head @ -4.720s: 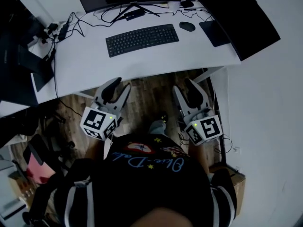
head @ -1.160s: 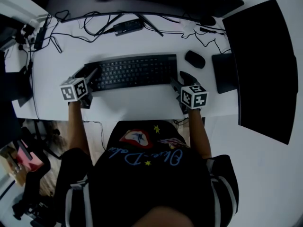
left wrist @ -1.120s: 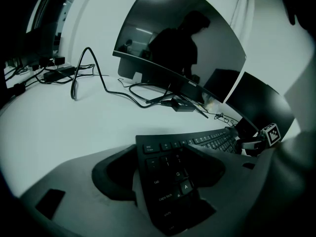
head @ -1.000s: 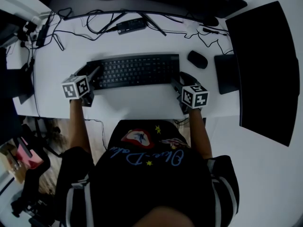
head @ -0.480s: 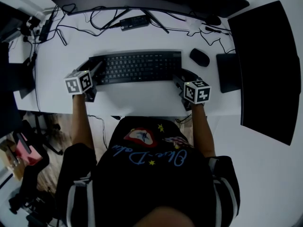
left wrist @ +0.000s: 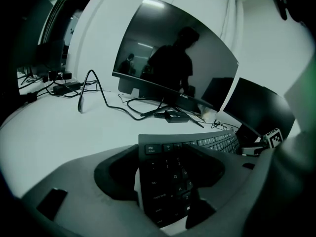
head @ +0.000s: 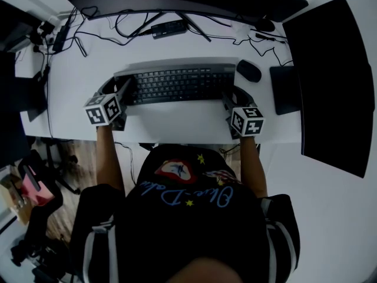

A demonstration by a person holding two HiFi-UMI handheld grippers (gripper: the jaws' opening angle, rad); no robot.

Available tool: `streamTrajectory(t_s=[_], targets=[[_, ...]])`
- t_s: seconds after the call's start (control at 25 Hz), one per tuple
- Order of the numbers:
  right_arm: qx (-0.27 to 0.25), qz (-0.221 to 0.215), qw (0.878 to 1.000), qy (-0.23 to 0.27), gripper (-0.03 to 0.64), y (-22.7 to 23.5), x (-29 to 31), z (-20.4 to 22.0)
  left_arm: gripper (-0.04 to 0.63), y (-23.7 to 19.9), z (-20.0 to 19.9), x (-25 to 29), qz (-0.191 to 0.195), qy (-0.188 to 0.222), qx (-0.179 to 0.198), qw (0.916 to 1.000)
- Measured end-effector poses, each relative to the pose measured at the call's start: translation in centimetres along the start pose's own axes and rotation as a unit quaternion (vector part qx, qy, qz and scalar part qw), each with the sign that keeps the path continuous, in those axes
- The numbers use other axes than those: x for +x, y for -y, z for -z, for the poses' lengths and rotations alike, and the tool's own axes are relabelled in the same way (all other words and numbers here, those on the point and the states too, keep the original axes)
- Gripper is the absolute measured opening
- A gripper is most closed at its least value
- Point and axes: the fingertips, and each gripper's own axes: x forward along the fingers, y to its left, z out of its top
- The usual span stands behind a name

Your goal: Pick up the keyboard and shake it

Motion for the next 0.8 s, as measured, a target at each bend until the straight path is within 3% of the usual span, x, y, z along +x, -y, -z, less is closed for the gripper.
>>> streamTrajectory(t_s=[0.44, 0.8], targets=[[-0.05, 0.037, 0.992, 0.108, 0.178, 0.2, -3.4, -5.9, 0.268, 3.3, -6.2, -3.4, 0.004, 0.092, 0.053, 0.9944], [-0.09, 0.055, 0.971, 0.214, 0.178, 0.0, -7.0, -12.2, 0.267, 6.8, -13.1, -7.3, 0.018, 0.188, 0.11, 0.9757]])
